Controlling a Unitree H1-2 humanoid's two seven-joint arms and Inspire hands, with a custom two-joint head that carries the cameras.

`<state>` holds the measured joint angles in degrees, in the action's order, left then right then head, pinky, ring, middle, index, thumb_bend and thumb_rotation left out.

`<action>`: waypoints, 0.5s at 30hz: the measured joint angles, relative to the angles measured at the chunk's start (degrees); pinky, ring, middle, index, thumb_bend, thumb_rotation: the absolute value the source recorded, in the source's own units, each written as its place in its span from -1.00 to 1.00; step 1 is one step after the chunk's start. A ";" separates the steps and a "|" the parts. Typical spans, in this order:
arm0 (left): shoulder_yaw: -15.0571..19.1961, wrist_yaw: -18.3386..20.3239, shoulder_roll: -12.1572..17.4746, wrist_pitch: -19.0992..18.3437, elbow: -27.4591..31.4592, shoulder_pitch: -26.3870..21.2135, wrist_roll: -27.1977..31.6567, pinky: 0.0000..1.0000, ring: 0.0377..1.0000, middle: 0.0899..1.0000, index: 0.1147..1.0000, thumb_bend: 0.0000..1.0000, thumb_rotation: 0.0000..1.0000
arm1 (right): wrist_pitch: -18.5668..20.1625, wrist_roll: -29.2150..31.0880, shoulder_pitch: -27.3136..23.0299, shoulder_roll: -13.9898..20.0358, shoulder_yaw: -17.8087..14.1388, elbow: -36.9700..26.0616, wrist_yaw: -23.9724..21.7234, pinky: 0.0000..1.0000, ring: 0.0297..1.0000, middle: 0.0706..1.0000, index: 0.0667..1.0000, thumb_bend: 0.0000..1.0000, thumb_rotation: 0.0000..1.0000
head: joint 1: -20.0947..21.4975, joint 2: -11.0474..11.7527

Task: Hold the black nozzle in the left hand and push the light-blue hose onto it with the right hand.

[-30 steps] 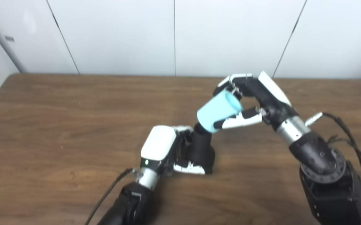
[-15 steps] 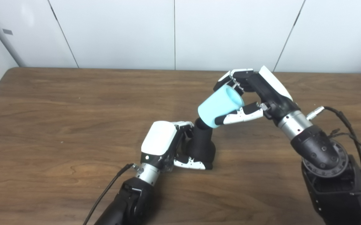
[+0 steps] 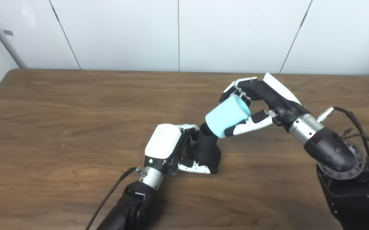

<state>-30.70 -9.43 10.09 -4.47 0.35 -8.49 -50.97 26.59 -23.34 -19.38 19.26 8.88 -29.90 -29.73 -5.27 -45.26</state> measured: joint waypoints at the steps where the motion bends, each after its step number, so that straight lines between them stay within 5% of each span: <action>1: 0.00 0.02 0.00 0.00 0.00 0.00 0.05 -0.24 0.02 0.02 -0.18 -0.06 -1.00 | 0.00 -0.05 0.00 0.00 -0.09 0.00 -0.30 -0.38 -0.26 -0.05 0.04 -0.02 -1.00 | 0.00 0.09; 15: 0.04 0.48 0.00 -0.01 0.17 -0.02 0.25 -0.24 0.02 0.02 -0.19 -0.06 -1.00 | 0.00 -1.69 -0.25 -0.12 0.18 -0.01 -1.39 -0.33 -0.26 -0.07 0.00 -0.01 -1.00 | -0.09 0.17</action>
<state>-30.67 -8.95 10.09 -4.49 0.52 -8.51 -50.72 26.59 -25.03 -19.64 19.14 9.06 -29.91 -31.12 -5.36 -45.09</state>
